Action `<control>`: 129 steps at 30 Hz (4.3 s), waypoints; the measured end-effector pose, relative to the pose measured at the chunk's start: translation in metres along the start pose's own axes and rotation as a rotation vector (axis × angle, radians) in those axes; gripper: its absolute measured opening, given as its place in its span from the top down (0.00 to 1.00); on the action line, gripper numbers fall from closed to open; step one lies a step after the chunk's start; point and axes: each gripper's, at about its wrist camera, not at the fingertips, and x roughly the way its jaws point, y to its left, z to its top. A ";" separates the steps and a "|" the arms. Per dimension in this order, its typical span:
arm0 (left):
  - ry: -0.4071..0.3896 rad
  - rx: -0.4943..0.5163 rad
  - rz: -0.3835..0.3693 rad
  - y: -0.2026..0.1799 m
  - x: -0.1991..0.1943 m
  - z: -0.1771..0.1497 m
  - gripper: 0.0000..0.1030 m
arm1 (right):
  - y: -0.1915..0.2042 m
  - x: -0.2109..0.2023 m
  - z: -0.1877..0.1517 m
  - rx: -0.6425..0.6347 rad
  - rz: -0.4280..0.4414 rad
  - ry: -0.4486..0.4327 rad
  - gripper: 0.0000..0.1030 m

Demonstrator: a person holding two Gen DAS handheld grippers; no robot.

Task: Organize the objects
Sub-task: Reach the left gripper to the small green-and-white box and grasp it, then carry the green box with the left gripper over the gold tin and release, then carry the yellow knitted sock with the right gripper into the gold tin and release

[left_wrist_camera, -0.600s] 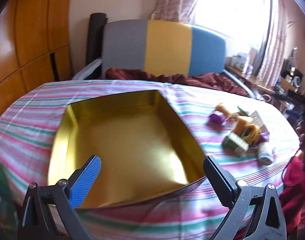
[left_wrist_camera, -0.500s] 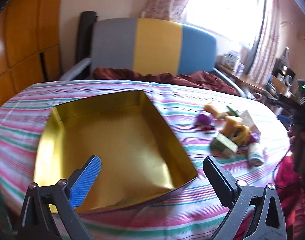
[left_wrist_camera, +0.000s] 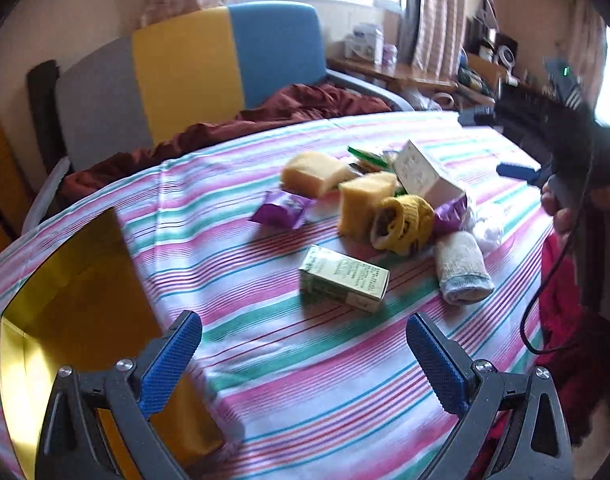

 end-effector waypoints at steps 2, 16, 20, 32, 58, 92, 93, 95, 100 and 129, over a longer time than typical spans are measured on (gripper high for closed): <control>0.041 0.022 -0.015 -0.007 0.017 0.003 0.00 | 0.001 0.001 -0.001 -0.005 0.007 0.005 0.01; 0.154 0.212 0.006 -0.024 0.084 0.029 0.00 | 0.007 0.009 -0.003 -0.058 -0.011 0.054 0.06; 0.154 0.250 0.002 -0.028 0.092 0.031 0.05 | 0.010 0.011 -0.004 -0.066 -0.015 0.068 0.10; 0.100 0.128 -0.035 -0.028 0.077 0.001 0.28 | 0.029 0.025 -0.014 -0.161 0.016 0.151 0.28; -0.060 -0.072 -0.118 0.006 -0.040 -0.051 0.28 | 0.089 0.080 -0.074 -0.664 -0.172 0.331 0.67; 0.120 -0.677 0.382 0.345 -0.002 -0.068 0.27 | 0.101 0.082 -0.087 -0.760 -0.219 0.301 0.70; 0.124 -0.678 0.384 0.348 0.002 -0.067 0.27 | 0.101 0.082 -0.087 -0.761 -0.220 0.300 0.70; 0.120 -0.677 0.383 0.353 0.009 -0.064 0.26 | 0.101 0.082 -0.087 -0.762 -0.220 0.300 0.70; 0.130 -0.667 0.400 0.360 0.023 -0.060 0.23 | 0.101 0.083 -0.087 -0.761 -0.219 0.300 0.70; -0.047 -0.575 0.298 0.213 -0.100 -0.136 0.16 | 0.109 0.086 -0.100 -0.841 -0.242 0.291 0.72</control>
